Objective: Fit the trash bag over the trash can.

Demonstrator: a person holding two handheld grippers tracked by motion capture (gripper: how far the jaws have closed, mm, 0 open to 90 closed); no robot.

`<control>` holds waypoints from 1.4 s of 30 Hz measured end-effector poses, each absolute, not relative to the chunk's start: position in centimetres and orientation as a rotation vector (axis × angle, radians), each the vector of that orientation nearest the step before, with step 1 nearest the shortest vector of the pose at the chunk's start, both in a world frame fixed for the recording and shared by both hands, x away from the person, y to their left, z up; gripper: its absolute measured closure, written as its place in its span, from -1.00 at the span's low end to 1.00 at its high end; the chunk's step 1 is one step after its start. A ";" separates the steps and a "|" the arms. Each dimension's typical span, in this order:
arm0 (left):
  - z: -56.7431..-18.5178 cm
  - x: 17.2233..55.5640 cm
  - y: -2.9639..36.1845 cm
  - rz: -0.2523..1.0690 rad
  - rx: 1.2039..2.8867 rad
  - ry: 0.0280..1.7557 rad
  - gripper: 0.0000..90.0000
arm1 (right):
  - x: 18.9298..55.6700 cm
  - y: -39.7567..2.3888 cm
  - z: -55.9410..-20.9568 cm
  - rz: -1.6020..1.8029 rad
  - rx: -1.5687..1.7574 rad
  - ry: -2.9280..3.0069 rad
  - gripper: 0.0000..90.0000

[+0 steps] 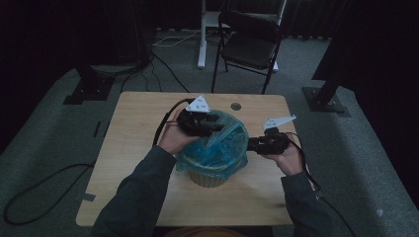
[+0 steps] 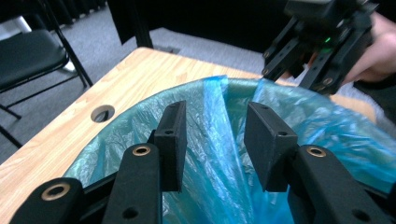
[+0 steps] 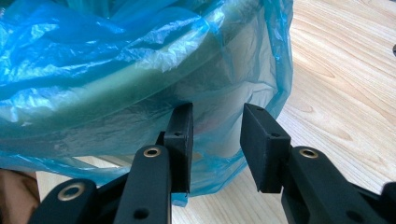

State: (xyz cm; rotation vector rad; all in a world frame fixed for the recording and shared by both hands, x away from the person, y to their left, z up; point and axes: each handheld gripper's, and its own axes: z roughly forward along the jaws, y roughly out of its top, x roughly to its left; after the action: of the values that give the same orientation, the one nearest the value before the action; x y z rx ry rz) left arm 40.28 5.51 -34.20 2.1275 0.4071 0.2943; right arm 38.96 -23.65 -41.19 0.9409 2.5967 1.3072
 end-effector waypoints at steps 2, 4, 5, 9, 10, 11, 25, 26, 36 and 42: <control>-34.3 40.5 5.1 0.301 2.154 0.401 0.32 | 39.0 -23.7 -41.2 1.308 0.941 2.596 0.43; -34.5 40.8 4.3 0.299 2.198 0.388 0.32 | 39.0 -23.7 -41.3 1.304 0.941 2.598 0.43; -34.6 40.9 4.0 0.302 2.211 0.383 0.32 | 39.0 -23.7 -41.3 1.303 0.942 2.598 0.43; -35.0 41.2 3.3 0.304 2.269 0.377 0.32 | 39.0 -23.7 -41.3 1.304 0.943 2.599 0.43; -35.1 41.3 3.2 0.306 2.296 0.375 0.32 | 39.0 -23.7 -41.3 1.304 0.944 2.598 0.43; -35.2 41.3 3.1 0.314 2.306 0.378 0.32 | 39.0 -23.7 -41.4 1.304 0.944 2.599 0.43; -35.9 41.1 1.4 0.326 2.443 0.315 0.32 | 39.0 -23.7 -41.4 1.303 0.945 2.600 0.43; -36.0 41.1 1.2 0.326 2.458 0.310 0.32 | 39.0 -23.7 -41.5 1.302 0.946 2.601 0.43; -37.1 41.2 0.0 0.376 2.586 0.292 0.32 | 39.0 -23.7 -41.4 1.302 0.944 2.600 0.43; -38.0 40.8 -0.8 0.474 2.676 0.264 0.30 | 39.0 -23.7 -41.3 1.304 0.945 2.598 0.43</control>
State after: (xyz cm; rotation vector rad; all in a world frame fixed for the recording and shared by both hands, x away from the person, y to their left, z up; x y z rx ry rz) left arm 40.84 -0.76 -37.99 2.6758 0.2638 0.4742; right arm 38.96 -23.69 -41.34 0.9452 2.5984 1.3044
